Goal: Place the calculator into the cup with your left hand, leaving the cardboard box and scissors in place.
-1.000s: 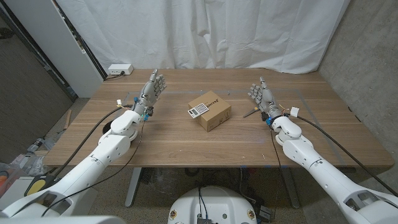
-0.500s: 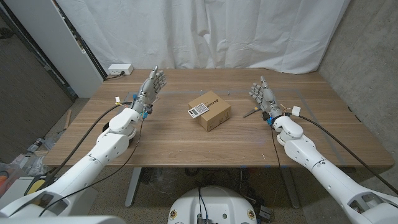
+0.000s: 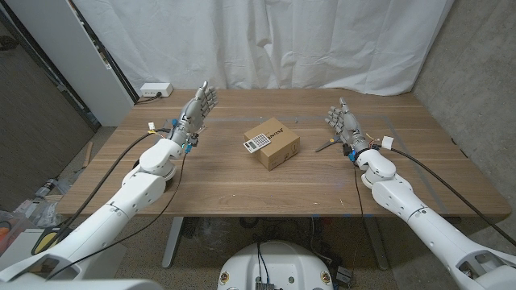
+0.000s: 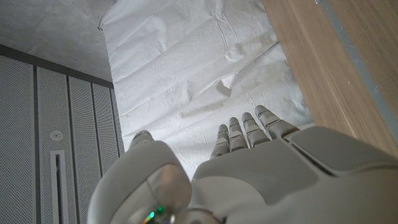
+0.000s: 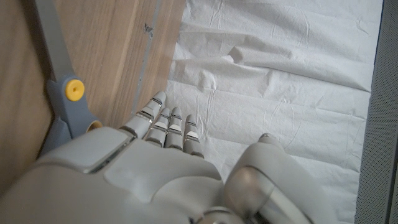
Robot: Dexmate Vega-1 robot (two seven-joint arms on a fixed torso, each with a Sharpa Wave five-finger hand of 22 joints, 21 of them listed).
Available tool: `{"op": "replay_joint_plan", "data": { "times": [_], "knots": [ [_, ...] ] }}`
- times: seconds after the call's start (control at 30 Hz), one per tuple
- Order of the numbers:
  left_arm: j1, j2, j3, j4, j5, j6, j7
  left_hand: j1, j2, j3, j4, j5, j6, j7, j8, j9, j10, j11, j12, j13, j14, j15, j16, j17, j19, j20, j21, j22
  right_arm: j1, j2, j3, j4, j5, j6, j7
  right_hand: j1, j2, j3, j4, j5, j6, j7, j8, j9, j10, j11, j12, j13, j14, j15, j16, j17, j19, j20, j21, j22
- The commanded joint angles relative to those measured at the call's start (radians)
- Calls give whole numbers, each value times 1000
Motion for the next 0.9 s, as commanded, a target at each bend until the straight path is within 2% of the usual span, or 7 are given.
{"op": "replay_joint_plan", "data": {
  "times": [0.03,0.3,0.8,0.9],
  "knots": [
    [53,33,-27,-94,44,-9,54,22,2,-1,-9,5,14,3,8,4,20,1,10,5,23,1,11,1,8,-15,8,3,-17,-14,-2,-38,-47,0,-57,5,7,7,-4,-3,15,1,0,6,10,1,5,6,16,1,4,5,13,-10,0,4],
    [78,24,-31,-118,97,-40,99,43,11,5,-18,3,37,4,12,4,44,4,14,5,44,0,12,1,27,-14,13,3,-23,-6,11,-35,-12,26,-23,13,5,8,-11,-6,21,1,1,6,16,3,6,6,20,2,3,4,15,-10,-1,4],
    [118,13,-40,-159,164,-89,137,72,21,12,-31,0,64,-2,16,4,70,-4,17,5,80,-8,17,1,51,-16,17,3,-51,-35,26,-110,-20,53,-11,18,3,8,-17,-10,25,2,0,6,16,1,3,6,23,3,1,4,18,-8,-2,4],
    [138,17,-42,-185,226,-93,176,81,26,15,-35,-1,78,-5,19,5,81,-7,18,5,90,-12,18,1,60,-16,19,3,-56,-41,30,-122,-12,46,-8,18,3,8,-18,-11,26,2,0,6,17,2,3,6,25,2,1,4,19,-8,-2,4]
  ]
}}
